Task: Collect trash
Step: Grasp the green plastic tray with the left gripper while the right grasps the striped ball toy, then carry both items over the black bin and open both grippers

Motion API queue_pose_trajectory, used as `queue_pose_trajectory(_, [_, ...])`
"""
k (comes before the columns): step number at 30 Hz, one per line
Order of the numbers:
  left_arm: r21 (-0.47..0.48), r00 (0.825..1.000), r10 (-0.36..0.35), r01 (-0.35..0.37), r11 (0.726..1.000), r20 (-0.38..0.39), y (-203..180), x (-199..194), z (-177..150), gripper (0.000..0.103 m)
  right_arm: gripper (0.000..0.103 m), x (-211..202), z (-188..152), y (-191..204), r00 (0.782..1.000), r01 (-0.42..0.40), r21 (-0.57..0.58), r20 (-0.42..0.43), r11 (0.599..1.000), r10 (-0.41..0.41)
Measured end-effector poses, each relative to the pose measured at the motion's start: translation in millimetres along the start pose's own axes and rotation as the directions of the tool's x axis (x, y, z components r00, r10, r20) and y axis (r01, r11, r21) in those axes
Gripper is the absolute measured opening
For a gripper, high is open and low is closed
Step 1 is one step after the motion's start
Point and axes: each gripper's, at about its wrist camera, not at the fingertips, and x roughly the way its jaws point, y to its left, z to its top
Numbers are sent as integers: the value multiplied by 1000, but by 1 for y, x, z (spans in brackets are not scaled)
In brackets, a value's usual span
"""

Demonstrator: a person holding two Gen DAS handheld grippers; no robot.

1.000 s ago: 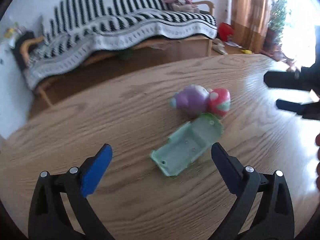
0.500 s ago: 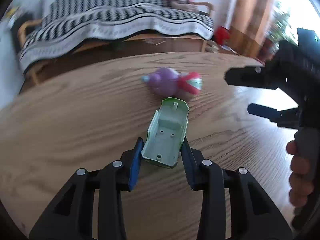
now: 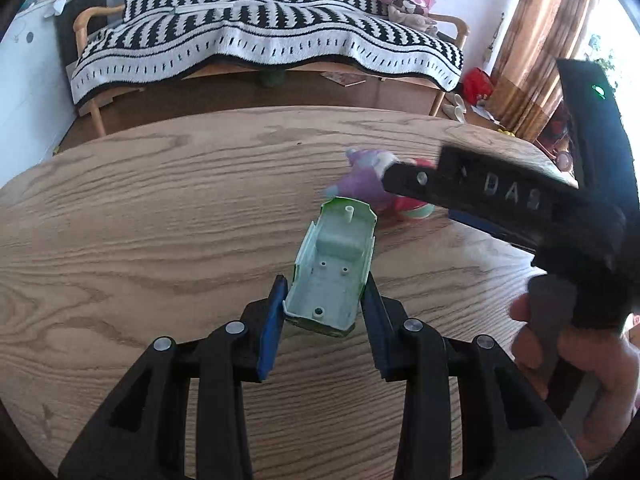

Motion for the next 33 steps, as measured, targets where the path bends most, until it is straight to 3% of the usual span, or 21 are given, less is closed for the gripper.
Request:
queue_pose_trajectory(1, [-12, 1000, -1, 1, 1000, -1, 3, 0, 0, 36, 47, 1, -3, 0, 999, -49, -1, -7, 999, 49])
queue_pose_trajectory(2, [-21, 1000, -1, 1, 1000, -2, 4, 0, 1, 36, 45, 1, -5, -1, 996, -87, 11, -16, 996, 87])
queue_pose_trajectory(4, [-38, 1000, -9, 9, 999, 0, 6, -3, 2, 37, 39, -4, -9, -2, 997, -73, 6, -1, 997, 73])
queue_pose_trajectory(12, [-17, 1000, 23, -22, 1000, 17, -7, -14, 7, 37, 37, -26, -12, 2, 998, -51, 1, 24, 999, 51])
queue_pose_trajectory(19, [-16, 997, -17, 19, 1000, 79, -42, -60, -12, 36, 36, -115, -32, -5, 990, 3, -70, 139, 998, 6])
queue_pose_trajectory(22, [-22, 992, -116, 118, 993, 51, -76, -79, -35, 36, 36, -166, -58, -27, 984, 39, -83, 176, 996, -24])
queue_pose_trajectory(24, [46, 987, -154, 152, 987, 49, -111, -97, -53, 36, 36, -200, -75, -47, 978, 78, -99, 201, 992, -56])
queue_pose_trajectory(29, [210, 960, -281, 274, 939, 5, -219, -131, -91, 36, 36, -308, -131, -135, 926, 276, -43, 281, 960, -253])
queue_pose_trajectory(33, [301, 941, -333, 335, 893, -58, -305, -133, -129, 36, 36, -371, -173, -208, 885, 374, 66, 273, 925, -377])
